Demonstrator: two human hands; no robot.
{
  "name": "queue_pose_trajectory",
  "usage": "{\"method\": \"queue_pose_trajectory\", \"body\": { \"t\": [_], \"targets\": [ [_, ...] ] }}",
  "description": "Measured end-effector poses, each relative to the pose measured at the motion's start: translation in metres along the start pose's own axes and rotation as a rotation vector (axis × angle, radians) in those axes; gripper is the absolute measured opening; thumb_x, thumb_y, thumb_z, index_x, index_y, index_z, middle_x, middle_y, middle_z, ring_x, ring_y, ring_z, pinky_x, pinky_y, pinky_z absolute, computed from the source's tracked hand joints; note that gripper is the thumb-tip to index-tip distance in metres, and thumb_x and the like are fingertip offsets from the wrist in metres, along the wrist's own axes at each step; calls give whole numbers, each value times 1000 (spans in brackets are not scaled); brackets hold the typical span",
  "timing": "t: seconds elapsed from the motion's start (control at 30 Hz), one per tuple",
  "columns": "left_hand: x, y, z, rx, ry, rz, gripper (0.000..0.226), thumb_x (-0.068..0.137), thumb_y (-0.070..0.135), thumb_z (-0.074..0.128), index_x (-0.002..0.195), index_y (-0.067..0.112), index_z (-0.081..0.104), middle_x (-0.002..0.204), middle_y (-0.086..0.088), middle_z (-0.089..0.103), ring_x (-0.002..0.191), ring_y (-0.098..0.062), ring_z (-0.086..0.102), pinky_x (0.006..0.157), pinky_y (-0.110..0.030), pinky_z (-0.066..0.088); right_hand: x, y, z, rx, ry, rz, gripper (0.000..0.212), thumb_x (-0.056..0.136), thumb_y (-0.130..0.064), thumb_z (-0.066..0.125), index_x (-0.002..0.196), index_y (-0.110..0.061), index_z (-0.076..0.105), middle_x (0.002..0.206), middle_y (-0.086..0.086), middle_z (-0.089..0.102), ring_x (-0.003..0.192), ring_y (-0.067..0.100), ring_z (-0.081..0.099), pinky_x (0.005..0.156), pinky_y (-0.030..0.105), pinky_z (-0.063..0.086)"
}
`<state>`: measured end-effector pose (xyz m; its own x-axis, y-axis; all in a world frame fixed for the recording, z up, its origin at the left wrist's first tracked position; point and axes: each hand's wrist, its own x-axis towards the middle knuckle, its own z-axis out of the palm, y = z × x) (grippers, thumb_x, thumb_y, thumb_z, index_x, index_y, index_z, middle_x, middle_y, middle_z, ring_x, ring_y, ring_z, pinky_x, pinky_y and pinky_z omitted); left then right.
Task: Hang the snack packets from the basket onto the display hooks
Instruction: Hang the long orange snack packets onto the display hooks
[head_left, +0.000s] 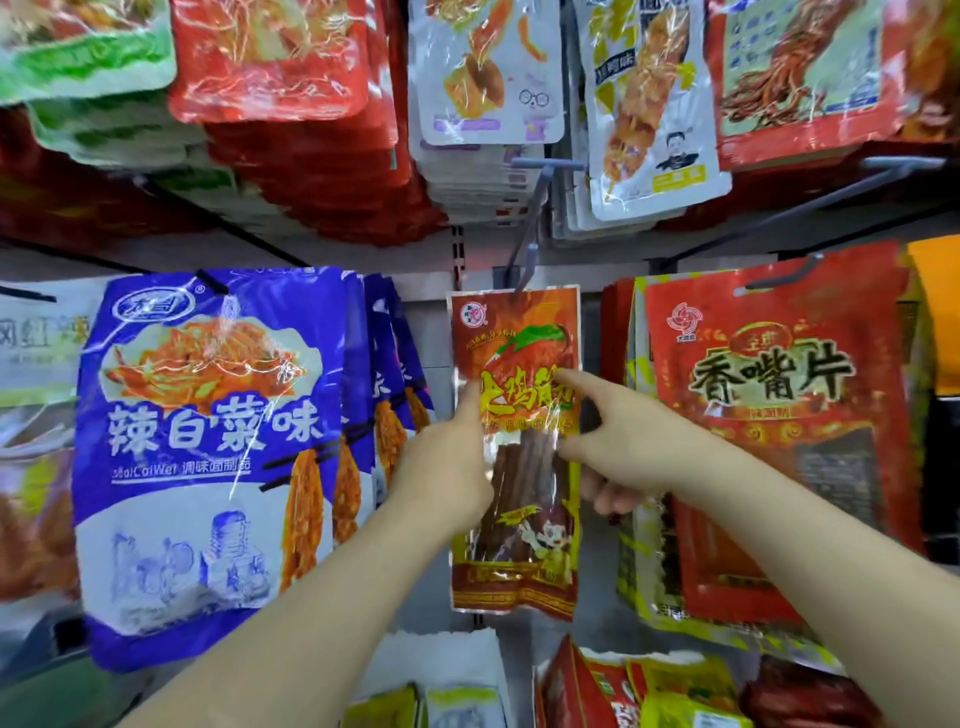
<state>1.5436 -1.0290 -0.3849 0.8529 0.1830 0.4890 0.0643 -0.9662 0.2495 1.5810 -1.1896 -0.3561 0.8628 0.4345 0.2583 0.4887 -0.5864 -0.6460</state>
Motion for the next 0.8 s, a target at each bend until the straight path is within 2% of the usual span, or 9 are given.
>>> {"method": "queue_pose_trajectory", "body": {
  "t": [0.03, 0.1, 0.2, 0.33, 0.43, 0.57, 0.67, 0.73, 0.8],
  "targets": [
    [-1, -2, 2, -35, 28, -11, 95, 84, 4, 61, 152, 30, 0, 103, -8, 53, 91, -30, 57, 71, -34, 43, -1, 1, -2, 39, 39, -5, 67, 94, -17, 55, 149, -36, 22, 62, 11, 69, 46, 19, 64, 43, 26, 51],
    [-4, -6, 8, -106, 147, -1, 85, 85, 8, 63, 151, 29, 13, 130, -9, 40, 110, -31, 54, 85, -37, 45, -2, 5, -4, 185, 120, -25, 52, 94, -12, 55, 140, -31, 40, 62, 11, 66, 44, 18, 60, 40, 24, 47],
    [-7, -9, 19, -87, 306, 75, 73, 86, 13, 63, 148, 25, 27, 134, -6, 29, 120, -26, 44, 95, -33, 43, -5, 7, 2, 423, 122, -50, 39, 94, -8, 54, 129, -26, 54, 89, 12, 68, 68, 20, 68, 52, 32, 58],
    [-5, -9, 28, -61, 297, 101, 63, 90, 20, 60, 146, 32, 33, 131, -5, 33, 117, -26, 45, 94, -31, 43, 4, 19, 20, 164, 123, -151, 48, 92, -12, 56, 136, -30, 50, 117, 1, 58, 88, 26, 68, 73, 39, 61],
    [-2, -7, 31, -31, 253, 96, 63, 88, 15, 59, 142, 36, 35, 140, -8, 30, 122, -30, 44, 96, -36, 44, 6, 24, 27, -210, 154, -263, 61, 91, -16, 54, 148, -29, 36, 143, 2, 43, 123, 23, 52, 101, 31, 45],
    [-5, -1, 32, 166, 154, 64, 63, 90, 15, 57, 143, 33, 29, 135, -10, 29, 124, -32, 36, 91, -39, 46, 2, 28, 40, -626, 76, -288, 67, 93, -20, 48, 153, -26, 19, 157, 6, 14, 130, 34, 42, 100, 36, 42],
    [-12, 7, 30, 251, 120, 40, 63, 90, 12, 55, 145, 26, 27, 136, -14, 30, 126, -33, 35, 92, -40, 45, -2, 32, 43, -589, 46, -282, 67, 94, -21, 48, 154, -24, 17, 162, 8, 5, 137, 34, 37, 105, 37, 40],
    [-19, 10, 25, 309, 114, 28, 64, 89, 10, 55, 145, 20, 26, 143, -16, 26, 128, -34, 36, 99, -39, 41, -12, 35, 42, -449, 87, -346, 65, 92, -17, 50, 152, -23, 25, 161, 3, 15, 139, 27, 35, 109, 34, 36],
    [-29, 13, 16, 321, 111, 16, 67, 87, 8, 55, 146, 15, 25, 150, -19, 20, 130, -36, 37, 103, -39, 37, -27, 38, 38, -338, 152, -446, 60, 91, -13, 52, 147, -24, 36, 155, -2, 32, 131, 16, 45, 104, 25, 37]
  ]
}}
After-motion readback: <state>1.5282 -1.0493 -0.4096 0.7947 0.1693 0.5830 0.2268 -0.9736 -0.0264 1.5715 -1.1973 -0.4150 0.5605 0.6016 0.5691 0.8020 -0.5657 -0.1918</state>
